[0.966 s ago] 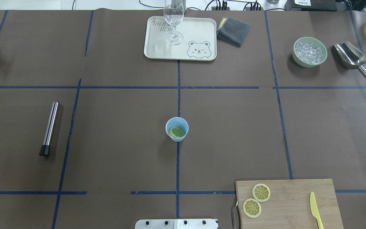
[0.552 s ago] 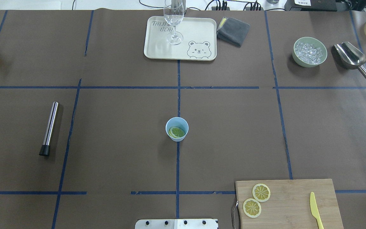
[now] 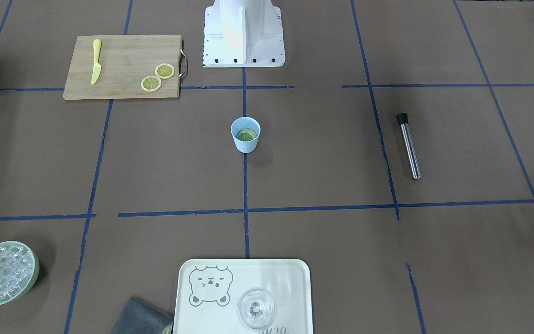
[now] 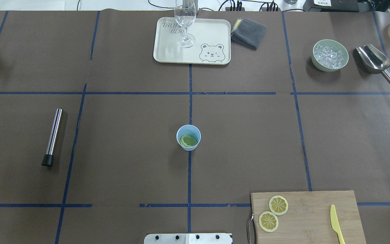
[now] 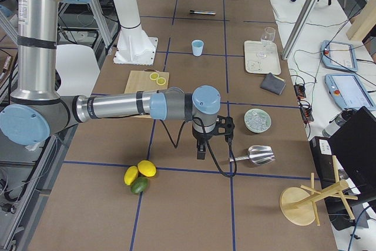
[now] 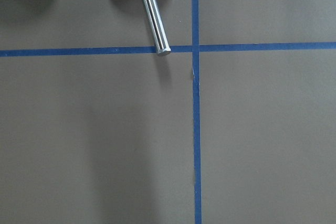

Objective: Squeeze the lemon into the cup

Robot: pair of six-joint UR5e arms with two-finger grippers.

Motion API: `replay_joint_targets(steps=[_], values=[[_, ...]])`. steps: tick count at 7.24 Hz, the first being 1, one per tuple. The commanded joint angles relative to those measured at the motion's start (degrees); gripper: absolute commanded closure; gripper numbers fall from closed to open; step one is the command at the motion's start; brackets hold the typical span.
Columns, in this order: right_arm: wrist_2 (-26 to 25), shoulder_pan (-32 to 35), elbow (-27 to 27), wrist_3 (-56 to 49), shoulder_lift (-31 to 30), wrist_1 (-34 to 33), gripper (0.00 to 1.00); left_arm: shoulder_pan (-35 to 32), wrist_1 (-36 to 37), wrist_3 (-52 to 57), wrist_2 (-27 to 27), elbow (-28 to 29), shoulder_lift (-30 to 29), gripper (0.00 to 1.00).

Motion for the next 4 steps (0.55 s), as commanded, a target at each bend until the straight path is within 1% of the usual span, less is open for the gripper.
replay_joint_targets(steps=[1,4], values=[[0.0,0.0,-0.01,0.01,0.0,0.0,0.0,0.0,0.09,0.0,0.0,-0.01,0.0,0.0],[0.0,0.0,0.08,0.01,0.0,0.0,0.0,0.09,0.0,0.0,-0.7,0.07,0.0,0.0]])
